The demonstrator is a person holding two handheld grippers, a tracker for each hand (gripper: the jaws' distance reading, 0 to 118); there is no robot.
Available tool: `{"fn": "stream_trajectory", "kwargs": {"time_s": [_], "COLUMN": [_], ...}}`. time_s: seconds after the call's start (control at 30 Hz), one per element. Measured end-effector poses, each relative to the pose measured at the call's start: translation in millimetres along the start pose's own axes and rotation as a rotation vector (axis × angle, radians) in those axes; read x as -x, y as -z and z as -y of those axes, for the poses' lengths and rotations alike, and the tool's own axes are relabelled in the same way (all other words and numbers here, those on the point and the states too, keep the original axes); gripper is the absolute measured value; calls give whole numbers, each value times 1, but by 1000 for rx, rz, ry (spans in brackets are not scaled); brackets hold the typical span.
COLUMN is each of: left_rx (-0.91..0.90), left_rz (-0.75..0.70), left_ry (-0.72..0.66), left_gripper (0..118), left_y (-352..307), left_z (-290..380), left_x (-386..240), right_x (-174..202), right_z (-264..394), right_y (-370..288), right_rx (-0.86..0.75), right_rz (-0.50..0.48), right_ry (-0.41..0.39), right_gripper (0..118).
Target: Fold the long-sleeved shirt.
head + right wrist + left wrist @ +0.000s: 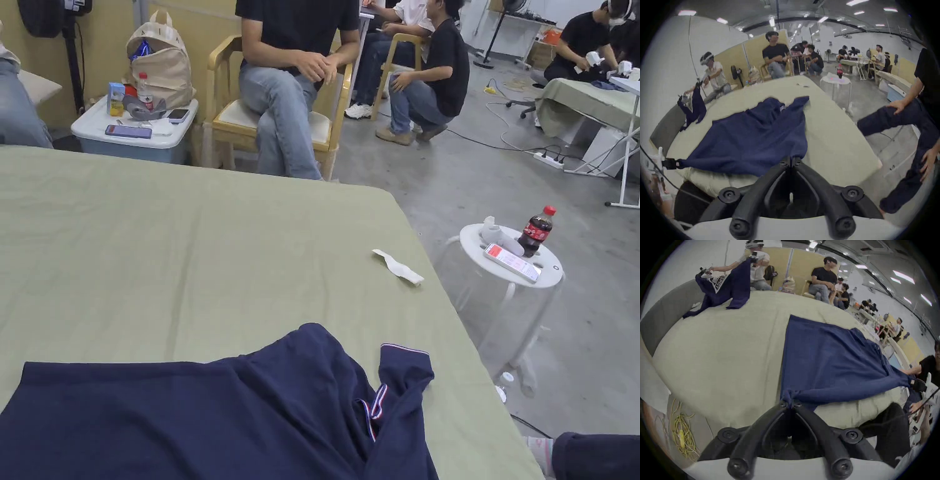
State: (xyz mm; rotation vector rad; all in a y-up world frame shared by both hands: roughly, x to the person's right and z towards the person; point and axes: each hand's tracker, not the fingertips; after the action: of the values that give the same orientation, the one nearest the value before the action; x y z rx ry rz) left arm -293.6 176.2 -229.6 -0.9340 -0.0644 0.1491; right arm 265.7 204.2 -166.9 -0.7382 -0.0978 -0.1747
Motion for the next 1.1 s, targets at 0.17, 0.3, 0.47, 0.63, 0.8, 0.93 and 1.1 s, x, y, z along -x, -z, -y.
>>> {"fn": "stream_trajectory", "kwargs": {"time_s": [0.17,0.3,0.47,0.63,0.8,0.93,1.1], "left_rx": [-150,-380,-562,-507,-458,-412,-330], "left_rz": [20,52,7,41,41,47,-8], "left_ry": [-34,36,60,50,6,-7,48], "left_gripper": [42,42,29,0,0,0,54], "left_y": [-27,-32,-92,-63,-37,-21,29], "left_z": [-20,-34,-100,-121,-93,-99,-149], "left_x": [-13,-25,-74,-86,-80,-77,-66], "right_x": [-2,16,59,96,109,121,121], "right_z": [-10,-68,-134,-142,-109,-93,-96], "right_y": [-9,-35,-49,-17,26,44,60], "right_rx": [-23,-265,-526,-481,-314,-295,-228], "right_rz": [72,31,-144,-215,-228,-73,-34], "right_ry": [-1,-79,-114,-130,-106,-186,-237], "right_gripper": [54,58,56,1,0,0,0]}}
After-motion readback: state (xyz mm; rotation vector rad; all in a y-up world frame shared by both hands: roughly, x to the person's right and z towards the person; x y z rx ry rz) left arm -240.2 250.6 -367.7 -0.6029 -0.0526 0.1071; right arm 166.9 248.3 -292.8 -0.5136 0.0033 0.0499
